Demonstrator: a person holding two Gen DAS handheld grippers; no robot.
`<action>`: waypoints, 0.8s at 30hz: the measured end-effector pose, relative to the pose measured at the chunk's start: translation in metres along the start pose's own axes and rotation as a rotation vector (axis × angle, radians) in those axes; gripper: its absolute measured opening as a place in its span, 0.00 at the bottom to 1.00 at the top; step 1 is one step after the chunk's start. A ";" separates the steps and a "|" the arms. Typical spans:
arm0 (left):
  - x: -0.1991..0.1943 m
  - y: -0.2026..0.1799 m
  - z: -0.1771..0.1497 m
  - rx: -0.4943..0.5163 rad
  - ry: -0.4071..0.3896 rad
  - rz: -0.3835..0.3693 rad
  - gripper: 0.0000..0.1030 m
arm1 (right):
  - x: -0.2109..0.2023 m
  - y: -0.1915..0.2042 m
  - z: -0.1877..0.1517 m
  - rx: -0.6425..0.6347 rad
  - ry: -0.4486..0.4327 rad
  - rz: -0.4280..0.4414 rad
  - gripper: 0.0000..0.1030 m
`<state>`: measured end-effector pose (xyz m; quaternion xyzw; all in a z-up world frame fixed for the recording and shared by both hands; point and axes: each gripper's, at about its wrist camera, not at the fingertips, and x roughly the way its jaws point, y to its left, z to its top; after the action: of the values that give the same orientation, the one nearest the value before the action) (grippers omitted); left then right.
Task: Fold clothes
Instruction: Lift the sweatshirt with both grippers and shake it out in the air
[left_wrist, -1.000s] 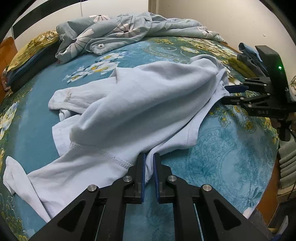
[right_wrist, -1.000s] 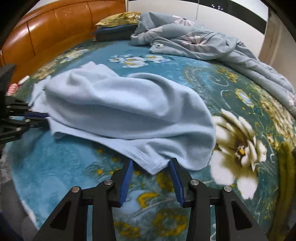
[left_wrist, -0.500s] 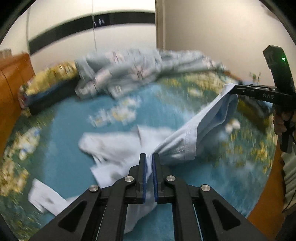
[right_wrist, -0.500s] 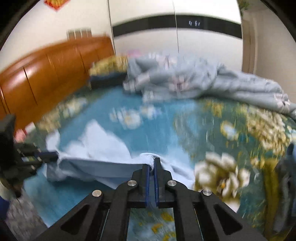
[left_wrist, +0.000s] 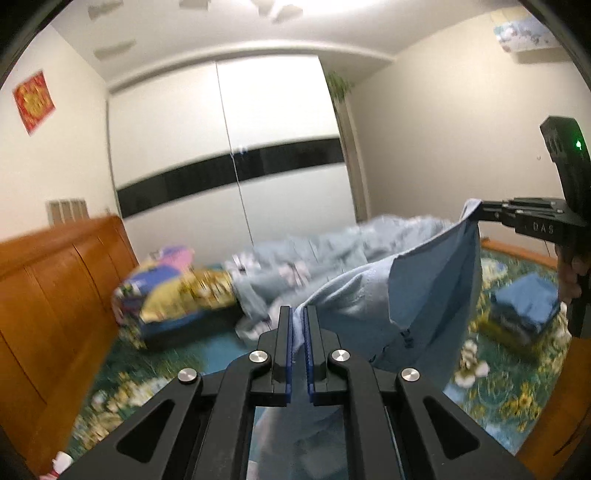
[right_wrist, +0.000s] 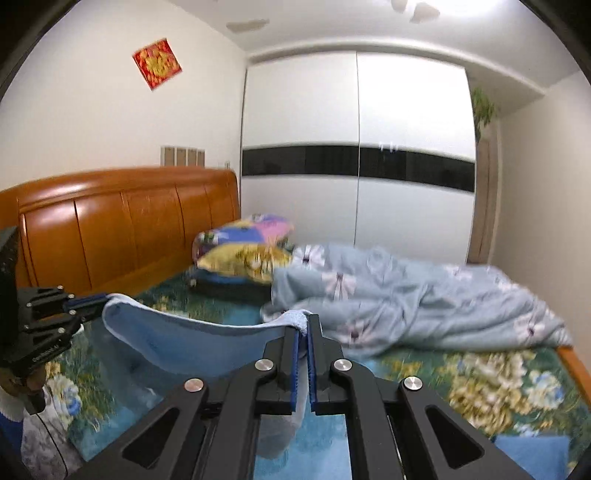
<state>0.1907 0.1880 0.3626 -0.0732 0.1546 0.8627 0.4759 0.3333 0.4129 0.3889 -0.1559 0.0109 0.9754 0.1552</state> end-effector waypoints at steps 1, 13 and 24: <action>-0.014 0.003 0.010 0.003 -0.033 0.013 0.06 | -0.009 0.004 0.009 -0.005 -0.022 0.001 0.04; -0.087 0.024 0.060 0.025 -0.182 0.082 0.06 | -0.103 0.052 0.088 -0.151 -0.219 -0.015 0.04; 0.114 0.036 -0.040 0.000 0.238 0.081 0.06 | 0.082 0.020 0.028 -0.096 0.138 -0.034 0.04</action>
<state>0.0983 0.2476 0.3012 -0.1688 0.2131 0.8665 0.4187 0.2448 0.4208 0.3893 -0.2300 -0.0278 0.9590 0.1630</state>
